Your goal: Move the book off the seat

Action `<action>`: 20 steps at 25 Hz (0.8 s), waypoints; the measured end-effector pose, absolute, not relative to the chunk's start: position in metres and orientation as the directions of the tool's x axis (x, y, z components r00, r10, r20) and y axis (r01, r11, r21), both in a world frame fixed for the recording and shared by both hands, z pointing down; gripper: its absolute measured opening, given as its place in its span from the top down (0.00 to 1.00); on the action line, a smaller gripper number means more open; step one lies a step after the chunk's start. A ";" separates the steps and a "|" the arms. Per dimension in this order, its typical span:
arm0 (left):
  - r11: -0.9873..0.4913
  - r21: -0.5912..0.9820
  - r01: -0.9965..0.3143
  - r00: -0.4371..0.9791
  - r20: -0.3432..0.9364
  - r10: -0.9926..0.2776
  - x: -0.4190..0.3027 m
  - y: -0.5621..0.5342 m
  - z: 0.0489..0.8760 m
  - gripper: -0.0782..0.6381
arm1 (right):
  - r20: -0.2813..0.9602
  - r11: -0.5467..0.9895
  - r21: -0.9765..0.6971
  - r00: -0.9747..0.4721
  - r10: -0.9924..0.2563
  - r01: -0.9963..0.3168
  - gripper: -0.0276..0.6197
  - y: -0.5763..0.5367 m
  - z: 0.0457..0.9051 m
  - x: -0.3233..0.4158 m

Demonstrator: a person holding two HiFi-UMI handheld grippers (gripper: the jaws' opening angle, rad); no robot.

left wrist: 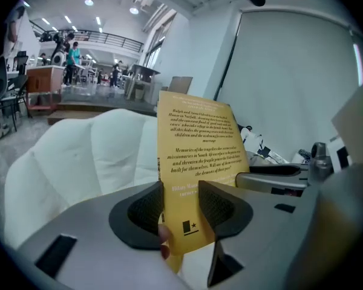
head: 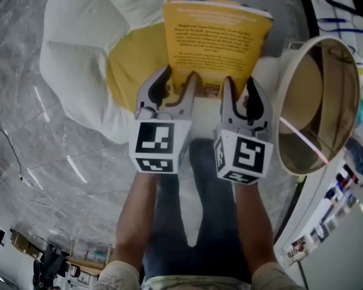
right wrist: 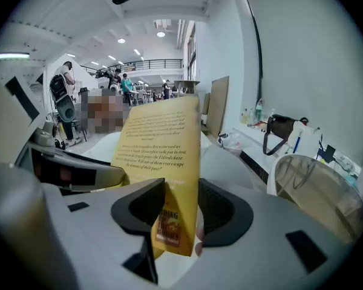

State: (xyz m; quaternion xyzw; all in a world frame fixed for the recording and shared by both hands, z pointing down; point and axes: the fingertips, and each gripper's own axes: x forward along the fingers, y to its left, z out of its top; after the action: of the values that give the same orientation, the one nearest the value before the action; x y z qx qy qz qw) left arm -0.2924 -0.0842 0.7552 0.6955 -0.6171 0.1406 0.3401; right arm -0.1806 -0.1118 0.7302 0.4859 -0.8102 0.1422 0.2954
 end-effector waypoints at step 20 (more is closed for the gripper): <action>0.084 0.013 -0.996 -0.077 0.273 -0.959 -0.340 -0.157 0.353 0.63 | 0.249 0.560 0.043 -0.534 -0.808 -0.827 0.69 -0.193 0.352 -0.229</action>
State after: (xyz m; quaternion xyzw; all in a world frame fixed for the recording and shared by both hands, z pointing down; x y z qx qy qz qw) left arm -0.3401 -0.1567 0.3530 0.6709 -0.7286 0.0886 0.1058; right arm -0.2288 -0.1925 0.3521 0.4674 -0.8748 0.0402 0.1211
